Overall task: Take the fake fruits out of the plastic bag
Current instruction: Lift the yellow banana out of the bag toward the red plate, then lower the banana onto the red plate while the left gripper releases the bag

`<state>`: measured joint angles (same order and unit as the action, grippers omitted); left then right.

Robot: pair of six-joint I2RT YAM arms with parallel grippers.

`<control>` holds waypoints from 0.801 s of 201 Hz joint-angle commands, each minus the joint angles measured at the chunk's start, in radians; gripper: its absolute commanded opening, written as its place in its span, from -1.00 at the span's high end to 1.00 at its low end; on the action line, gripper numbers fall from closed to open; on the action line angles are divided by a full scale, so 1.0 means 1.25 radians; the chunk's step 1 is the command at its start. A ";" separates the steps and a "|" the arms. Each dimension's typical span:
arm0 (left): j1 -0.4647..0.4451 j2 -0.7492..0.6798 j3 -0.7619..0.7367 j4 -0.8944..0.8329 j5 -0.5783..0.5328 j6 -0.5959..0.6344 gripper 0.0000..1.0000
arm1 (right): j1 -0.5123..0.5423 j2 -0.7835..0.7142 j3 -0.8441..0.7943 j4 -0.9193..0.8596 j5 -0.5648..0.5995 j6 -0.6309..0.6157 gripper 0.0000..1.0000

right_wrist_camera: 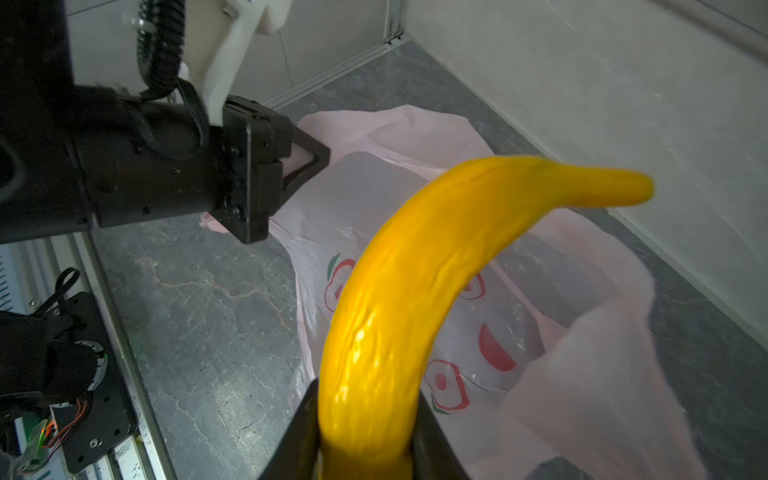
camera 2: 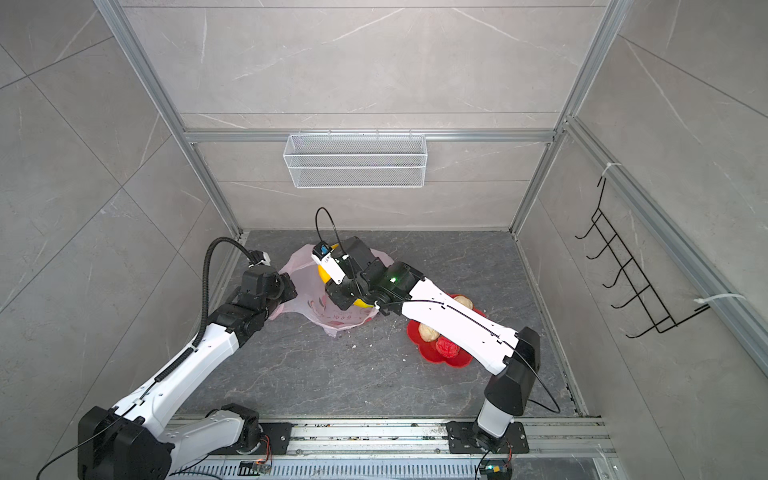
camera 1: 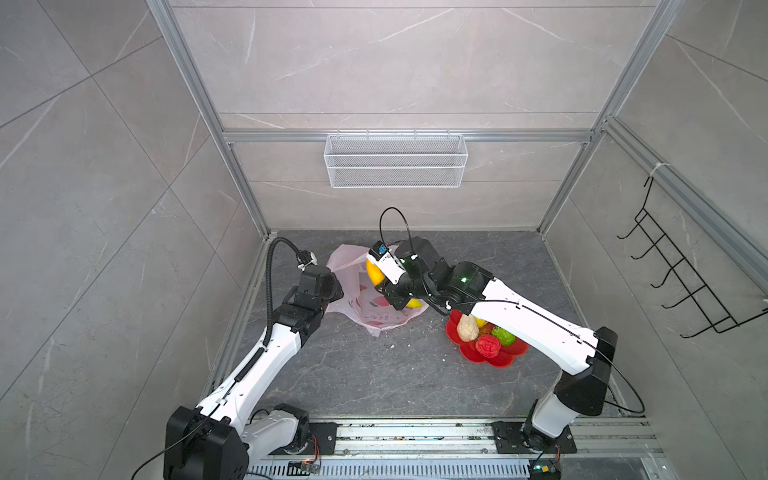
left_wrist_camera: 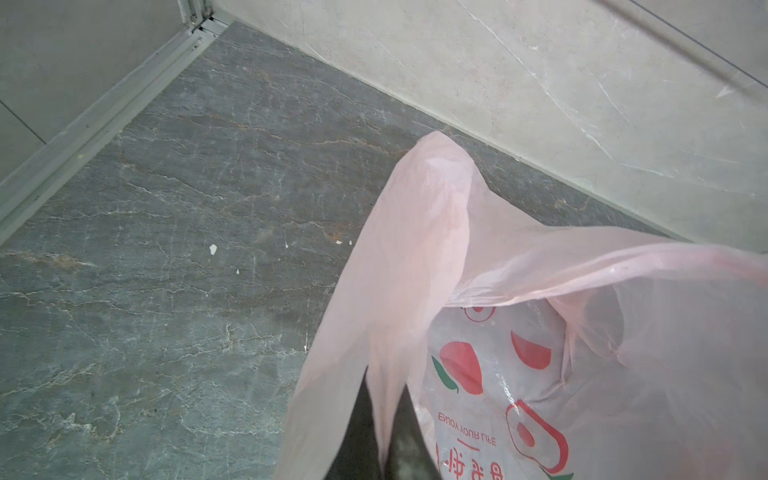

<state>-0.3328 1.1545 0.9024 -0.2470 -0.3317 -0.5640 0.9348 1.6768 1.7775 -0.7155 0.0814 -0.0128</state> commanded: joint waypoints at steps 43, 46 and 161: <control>0.072 0.019 0.045 0.026 -0.108 -0.054 1.00 | -0.134 -0.175 -0.075 -0.073 0.156 0.116 0.66; 0.072 0.018 0.043 0.024 -0.109 -0.059 1.00 | -0.140 -0.181 -0.077 -0.077 0.161 0.119 0.66; -0.005 0.096 -0.027 0.080 0.055 -0.119 1.00 | -0.270 -0.283 -0.340 -0.115 0.243 0.299 0.64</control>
<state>-0.3035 1.2163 0.8310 -0.2043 -0.3622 -0.7261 0.6128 1.3392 1.4185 -0.8421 0.3546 0.2760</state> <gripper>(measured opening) 0.046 0.279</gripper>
